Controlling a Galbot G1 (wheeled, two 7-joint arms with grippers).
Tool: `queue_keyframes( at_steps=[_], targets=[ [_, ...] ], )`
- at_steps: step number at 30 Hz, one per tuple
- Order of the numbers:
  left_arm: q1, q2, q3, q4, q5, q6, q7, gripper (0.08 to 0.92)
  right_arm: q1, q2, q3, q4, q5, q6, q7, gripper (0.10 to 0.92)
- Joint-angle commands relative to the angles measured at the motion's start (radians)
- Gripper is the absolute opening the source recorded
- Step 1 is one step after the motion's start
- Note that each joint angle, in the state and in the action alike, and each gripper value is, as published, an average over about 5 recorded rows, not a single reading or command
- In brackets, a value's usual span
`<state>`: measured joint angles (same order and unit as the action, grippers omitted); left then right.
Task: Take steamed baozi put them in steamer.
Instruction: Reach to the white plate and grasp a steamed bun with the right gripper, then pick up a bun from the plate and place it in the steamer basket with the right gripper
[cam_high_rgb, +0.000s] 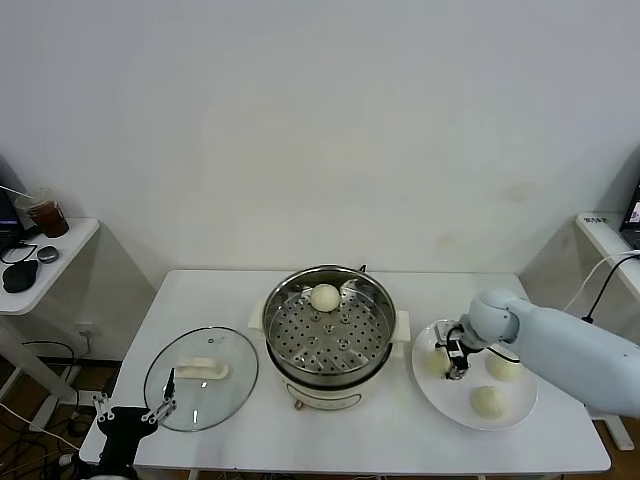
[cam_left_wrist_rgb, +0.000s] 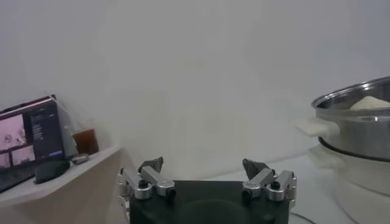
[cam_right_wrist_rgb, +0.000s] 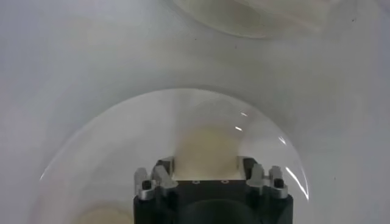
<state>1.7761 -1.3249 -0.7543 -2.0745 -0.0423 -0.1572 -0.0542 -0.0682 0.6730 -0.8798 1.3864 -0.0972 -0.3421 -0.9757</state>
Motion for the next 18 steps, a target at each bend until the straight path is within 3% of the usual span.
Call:
queue_keyframes(
  at_steps=[1, 11, 18],
  targets=[
    [0.001, 0.000, 0.000, 0.001, 0.000, 0.000, 0.000, 0.823, -0.005, 0.006, 0.006, -0.004, -0.005, -0.003, 0.004, 0.541],
    [-0.007, 0.006, 0.004, -0.004, -0.003, 0.002, 0.001, 0.823, 0.216, -0.116, -0.056, 0.066, 0.101, 0.010, -0.042, 0.542],
    [-0.026, 0.020, 0.020, 0.004, -0.008, 0.001, 0.003, 0.823, 0.603, -0.133, -0.268, 0.126, 0.284, -0.015, -0.075, 0.549]
  ],
)
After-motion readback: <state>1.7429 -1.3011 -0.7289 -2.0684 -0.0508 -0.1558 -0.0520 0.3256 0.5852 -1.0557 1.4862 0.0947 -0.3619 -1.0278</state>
